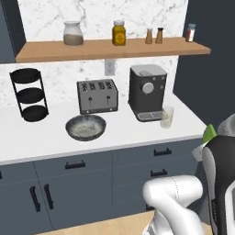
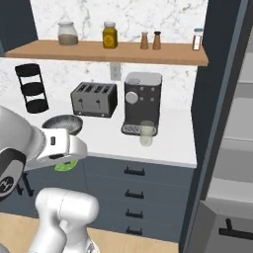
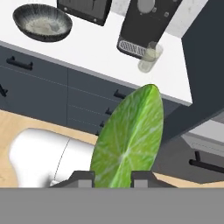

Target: Grab a lemon wedge from the fridge and one ice cube from the ice bowl, and put them in the glass of lemonade.

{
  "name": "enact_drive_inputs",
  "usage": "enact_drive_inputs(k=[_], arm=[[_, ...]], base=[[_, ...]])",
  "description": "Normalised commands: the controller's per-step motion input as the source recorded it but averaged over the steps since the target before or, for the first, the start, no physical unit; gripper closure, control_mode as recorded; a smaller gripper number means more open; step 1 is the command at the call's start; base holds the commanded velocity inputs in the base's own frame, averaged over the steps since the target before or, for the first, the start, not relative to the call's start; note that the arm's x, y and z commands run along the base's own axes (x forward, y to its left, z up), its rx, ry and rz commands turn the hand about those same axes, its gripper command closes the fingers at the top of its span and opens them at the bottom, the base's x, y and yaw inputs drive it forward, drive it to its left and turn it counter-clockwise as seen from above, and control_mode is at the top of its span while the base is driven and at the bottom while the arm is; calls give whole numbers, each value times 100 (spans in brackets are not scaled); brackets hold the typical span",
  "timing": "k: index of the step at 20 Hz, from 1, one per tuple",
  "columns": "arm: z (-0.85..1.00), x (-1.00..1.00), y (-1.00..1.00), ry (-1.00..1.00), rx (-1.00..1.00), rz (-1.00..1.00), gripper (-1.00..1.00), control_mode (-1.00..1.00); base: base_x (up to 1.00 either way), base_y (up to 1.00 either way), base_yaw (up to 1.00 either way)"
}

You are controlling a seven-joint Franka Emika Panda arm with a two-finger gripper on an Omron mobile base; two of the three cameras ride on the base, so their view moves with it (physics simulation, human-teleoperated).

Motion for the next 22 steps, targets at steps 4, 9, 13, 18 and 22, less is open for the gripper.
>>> enact_drive_inputs(k=[4, 9, 13, 18, 22], arm=[[0, 0, 0, 0, 0, 0, 100, 100], [0, 0, 0, 0, 0, 0, 100, 100], [0, 0, 0, 0, 0, 0, 100, 100], [0, 0, 0, 0, 0, 0, 100, 100], [0, 13, 0, 7, 0, -2, 100, -100]], base=[[49, 0, -13], [59, 2, -15], [66, 1, -13], [65, 0, -10], [37, 0, -6]])
